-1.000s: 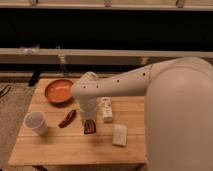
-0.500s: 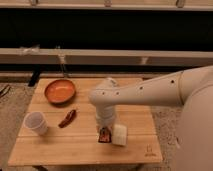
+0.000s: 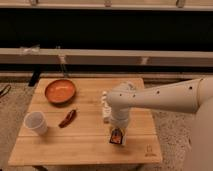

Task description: Place the eraser on the white sponge

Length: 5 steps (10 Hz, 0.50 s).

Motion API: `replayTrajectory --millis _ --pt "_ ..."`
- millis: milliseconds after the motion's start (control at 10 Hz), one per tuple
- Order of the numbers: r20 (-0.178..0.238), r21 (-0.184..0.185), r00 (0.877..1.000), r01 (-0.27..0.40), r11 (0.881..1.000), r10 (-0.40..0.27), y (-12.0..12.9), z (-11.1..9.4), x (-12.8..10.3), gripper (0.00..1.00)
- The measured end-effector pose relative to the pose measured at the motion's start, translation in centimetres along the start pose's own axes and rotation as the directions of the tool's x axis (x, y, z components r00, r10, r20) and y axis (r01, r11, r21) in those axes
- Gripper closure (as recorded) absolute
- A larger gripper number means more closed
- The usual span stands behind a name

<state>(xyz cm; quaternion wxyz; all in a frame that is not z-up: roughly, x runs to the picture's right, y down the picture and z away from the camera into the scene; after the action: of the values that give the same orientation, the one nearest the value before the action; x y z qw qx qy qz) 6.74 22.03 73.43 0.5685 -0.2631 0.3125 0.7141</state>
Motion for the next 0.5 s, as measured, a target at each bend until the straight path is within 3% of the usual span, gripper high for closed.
replayTrajectory --millis 500 --pt "-0.050 0.000 0.999 0.016 1.000 -0.016 -1.0 2.7 -1.2 0.48"
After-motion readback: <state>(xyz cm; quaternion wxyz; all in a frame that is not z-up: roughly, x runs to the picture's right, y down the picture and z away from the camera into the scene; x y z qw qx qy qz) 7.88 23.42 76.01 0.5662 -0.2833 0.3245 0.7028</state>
